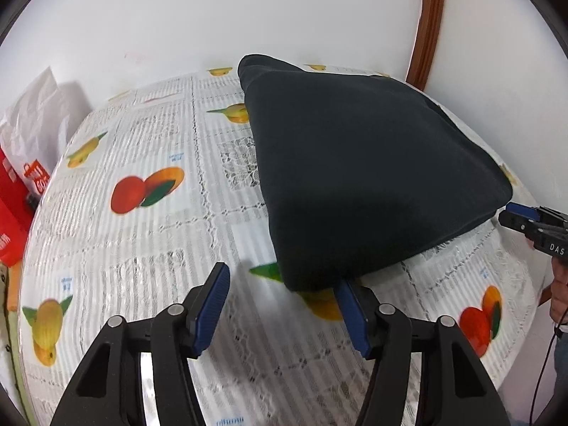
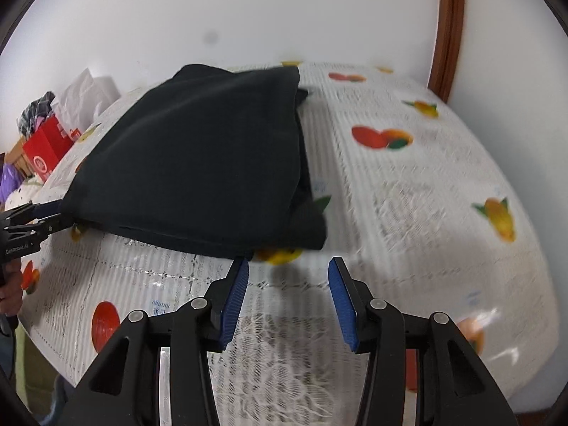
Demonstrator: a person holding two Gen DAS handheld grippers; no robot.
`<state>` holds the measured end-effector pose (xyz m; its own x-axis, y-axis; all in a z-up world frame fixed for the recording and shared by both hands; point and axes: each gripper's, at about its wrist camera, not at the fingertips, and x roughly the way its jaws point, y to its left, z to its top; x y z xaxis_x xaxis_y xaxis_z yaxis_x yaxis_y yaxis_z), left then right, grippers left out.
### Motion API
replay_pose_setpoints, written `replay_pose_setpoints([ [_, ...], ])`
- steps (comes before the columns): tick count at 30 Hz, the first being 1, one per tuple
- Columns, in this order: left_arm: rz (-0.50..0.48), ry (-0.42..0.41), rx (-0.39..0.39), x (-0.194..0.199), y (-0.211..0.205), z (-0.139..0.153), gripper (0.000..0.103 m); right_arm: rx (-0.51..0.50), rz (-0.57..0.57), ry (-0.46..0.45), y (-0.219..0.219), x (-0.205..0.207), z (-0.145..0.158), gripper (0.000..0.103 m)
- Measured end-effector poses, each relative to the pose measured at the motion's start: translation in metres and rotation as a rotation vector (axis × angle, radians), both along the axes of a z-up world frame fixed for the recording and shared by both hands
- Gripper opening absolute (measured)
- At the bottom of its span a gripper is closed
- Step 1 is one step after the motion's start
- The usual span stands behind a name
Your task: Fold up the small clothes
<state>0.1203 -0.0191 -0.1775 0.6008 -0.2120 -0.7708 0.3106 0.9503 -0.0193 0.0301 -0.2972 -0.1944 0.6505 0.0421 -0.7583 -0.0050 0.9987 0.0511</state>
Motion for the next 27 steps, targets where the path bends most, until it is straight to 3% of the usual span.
replay_pose_setpoints([
  [1,-0.006,-0.008,0.008,0.001,-0.003,0.0,0.05,0.022,-0.012,-0.006,0.001,0.003,-0.003,0.046],
  [5,-0.026,-0.007,-0.016,0.005,-0.008,0.002,0.02,0.102,-0.037,-0.056,0.005,0.018,-0.007,0.045],
  [6,-0.016,-0.02,-0.015,0.005,-0.008,0.004,0.017,0.11,-0.039,-0.068,0.007,0.021,-0.007,0.041],
  [9,-0.003,-0.036,-0.018,0.006,-0.006,0.007,0.015,0.14,-0.014,-0.08,0.012,0.034,-0.006,0.015],
  [18,0.065,-0.005,-0.043,0.022,-0.001,0.008,0.015,0.169,-0.042,-0.101,0.022,0.081,0.0,0.014],
  [24,0.065,0.028,-0.042,0.018,0.004,-0.001,0.015,0.134,-0.062,-0.075,0.011,0.067,-0.003,0.017],
  [27,0.078,0.043,-0.055,0.014,0.008,-0.001,0.018,0.112,-0.124,-0.041,-0.001,0.056,-0.005,0.018],
])
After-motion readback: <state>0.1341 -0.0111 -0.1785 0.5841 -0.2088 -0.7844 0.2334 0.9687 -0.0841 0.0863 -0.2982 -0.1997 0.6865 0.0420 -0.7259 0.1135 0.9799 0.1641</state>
